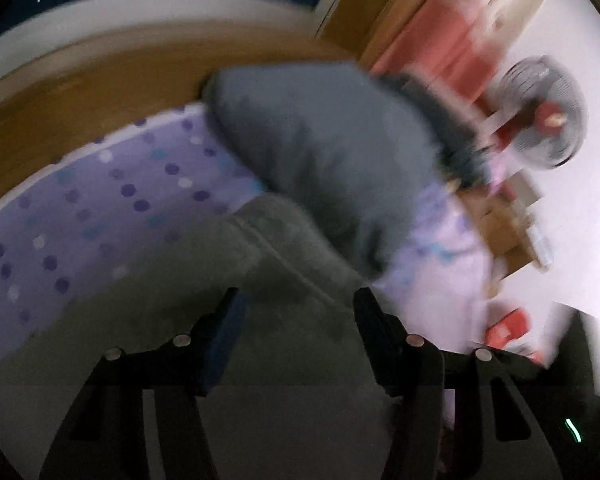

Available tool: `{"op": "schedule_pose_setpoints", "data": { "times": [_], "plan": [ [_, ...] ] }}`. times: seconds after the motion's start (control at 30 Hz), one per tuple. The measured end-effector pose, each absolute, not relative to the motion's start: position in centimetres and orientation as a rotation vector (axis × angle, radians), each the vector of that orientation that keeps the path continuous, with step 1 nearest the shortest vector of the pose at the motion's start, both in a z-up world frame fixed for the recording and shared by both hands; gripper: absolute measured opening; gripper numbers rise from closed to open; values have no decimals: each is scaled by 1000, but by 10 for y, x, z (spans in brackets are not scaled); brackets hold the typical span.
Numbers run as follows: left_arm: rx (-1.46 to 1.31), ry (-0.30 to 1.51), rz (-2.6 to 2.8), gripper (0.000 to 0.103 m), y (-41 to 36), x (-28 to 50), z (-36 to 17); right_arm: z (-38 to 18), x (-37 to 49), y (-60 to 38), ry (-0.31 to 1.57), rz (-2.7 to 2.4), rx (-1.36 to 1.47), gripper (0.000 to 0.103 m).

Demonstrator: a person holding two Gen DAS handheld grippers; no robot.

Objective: Fold clothes

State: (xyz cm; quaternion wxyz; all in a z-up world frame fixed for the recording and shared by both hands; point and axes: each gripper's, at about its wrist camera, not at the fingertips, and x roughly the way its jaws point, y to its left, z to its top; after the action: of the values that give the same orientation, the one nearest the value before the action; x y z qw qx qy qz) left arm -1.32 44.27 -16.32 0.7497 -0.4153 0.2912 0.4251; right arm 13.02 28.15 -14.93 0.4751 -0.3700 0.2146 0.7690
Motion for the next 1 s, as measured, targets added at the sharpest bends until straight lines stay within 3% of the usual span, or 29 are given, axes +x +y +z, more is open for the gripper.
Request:
{"op": "schedule_pose_setpoints", "data": {
  "times": [0.07, 0.27, 0.33, 0.43, 0.47, 0.53, 0.6, 0.63, 0.87, 1.0],
  "plan": [
    [-907, 634, 929, 55, 447, -15, -174, -149, 128, 267, 431, 1877, -977, 33],
    [-927, 641, 997, 55, 439, -8, -169, -145, 150, 260, 537, 1917, -924, 36],
    [-986, 620, 1042, 47, 421, -17, -154, -143, 153, 261, 560, 1932, -917, 37],
    [-1005, 364, 1008, 49, 350, -72, -107, -129, 162, 261, 610, 1964, -866, 37],
    [-979, 337, 1092, 51, 319, -97, -94, -113, 171, 259, 640, 2006, -760, 37],
    [-916, 325, 1348, 83, 258, -148, -75, -84, 171, 257, 630, 2111, -616, 41],
    [-817, 263, 1669, 97, 185, -199, -60, -63, 149, 256, 541, 2157, -583, 57],
    [-785, 229, 1795, 103, 155, -220, -55, -57, 130, 256, 491, 2178, -591, 57],
    [-917, -77, 2420, 103, -25, -387, -53, -78, -40, 209, 557, 2470, -886, 57],
    [-1042, -393, 2400, 103, -119, -483, -90, -73, -109, 131, 225, 2630, -1045, 58]
  ]
}}
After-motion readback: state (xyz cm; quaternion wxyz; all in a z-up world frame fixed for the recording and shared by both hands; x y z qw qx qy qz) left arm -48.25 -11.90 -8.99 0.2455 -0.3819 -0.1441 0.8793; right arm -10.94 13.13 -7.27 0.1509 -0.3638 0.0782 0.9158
